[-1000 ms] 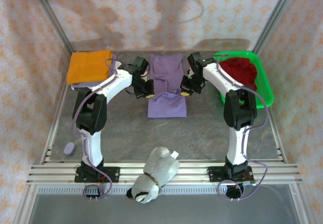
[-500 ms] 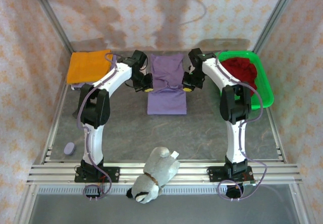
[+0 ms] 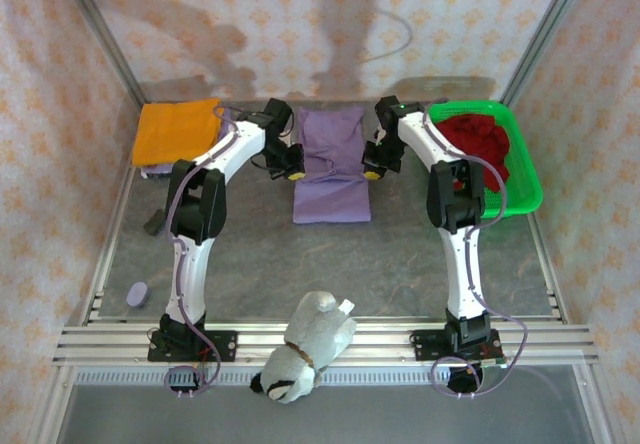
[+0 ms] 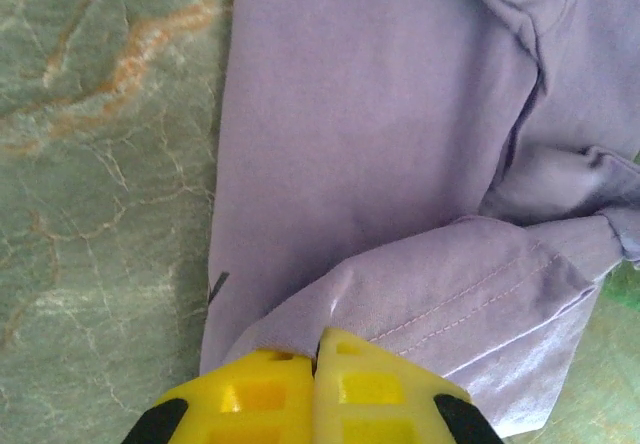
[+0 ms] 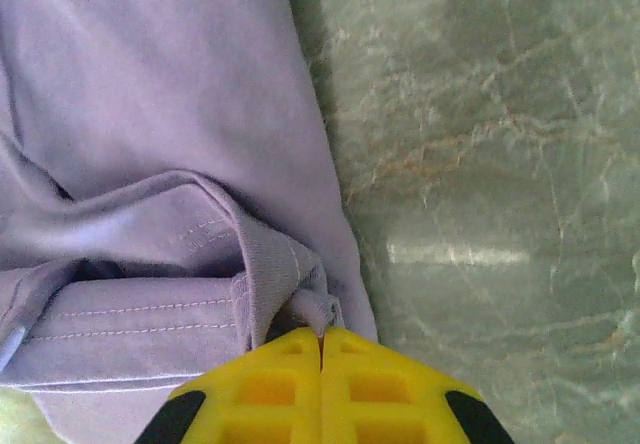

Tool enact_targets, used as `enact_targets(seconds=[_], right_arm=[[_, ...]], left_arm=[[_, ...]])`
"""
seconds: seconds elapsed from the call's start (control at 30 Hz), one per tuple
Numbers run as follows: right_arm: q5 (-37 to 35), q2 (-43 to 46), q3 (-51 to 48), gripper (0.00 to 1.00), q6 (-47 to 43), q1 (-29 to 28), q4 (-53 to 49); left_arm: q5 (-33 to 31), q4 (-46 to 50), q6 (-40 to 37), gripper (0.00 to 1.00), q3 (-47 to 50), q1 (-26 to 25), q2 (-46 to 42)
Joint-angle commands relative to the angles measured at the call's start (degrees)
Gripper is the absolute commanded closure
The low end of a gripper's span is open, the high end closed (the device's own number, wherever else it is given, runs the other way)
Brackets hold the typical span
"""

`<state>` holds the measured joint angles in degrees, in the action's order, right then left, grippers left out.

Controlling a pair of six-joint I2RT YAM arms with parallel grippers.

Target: Fold and stack the t-shirts

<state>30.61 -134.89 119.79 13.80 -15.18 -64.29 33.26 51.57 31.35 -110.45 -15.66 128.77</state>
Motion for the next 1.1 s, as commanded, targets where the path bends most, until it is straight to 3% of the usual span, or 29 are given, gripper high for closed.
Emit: enact_targets(seconds=[0.0,0.07,0.1,0.37,0.5,0.63,0.73,0.9,1.07], right_arm=[[-2.46,0.54,3.48,0.85,-2.53,0.38,-2.87],[-2.62,1.49,3.25,0.63,-2.98,0.65,-3.16],[-2.73,2.28,2.82,0.59,-2.99,0.91,-3.11],[-3.19,12.06,-6.37,0.54,-2.79,1.07,-1.01],[1.37,15.97,-13.54,0.58,-0.43,1.1,3.78],[5.79,14.08,-14.8,0.77,0.37,0.95,6.2],[10.01,11.46,-13.79,0.85,0.56,1.03,7.95],[17.41,3.09,-6.5,0.89,-0.71,1.36,7.59],[15.05,-5.35,4.56,0.89,-1.02,1.67,5.94]], left_arm=[[1.93,2.0,-0.46,0.81,-3.22,1.56,0.97],[1.93,1.7,-0.38,0.72,-2.89,2.12,0.03],[1.65,1.22,-0.4,0.69,-2.3,2.5,-0.86],[3.07,-2.19,1.69,0.67,5.55,3.9,-8.02],[4.6,-8.94,4.27,0.68,14.27,2.92,-12.19],[5.32,-11.5,5.36,0.69,17.31,1.5,-12.2],[5.43,-12.59,5.81,0.69,17.81,0.15,-11.23],[5.16,-14.1,6.71,0.69,16.38,-0.51,-8.65],[4.2,-9.35,4.62,0.69,10.32,-0.42,-5.35]])
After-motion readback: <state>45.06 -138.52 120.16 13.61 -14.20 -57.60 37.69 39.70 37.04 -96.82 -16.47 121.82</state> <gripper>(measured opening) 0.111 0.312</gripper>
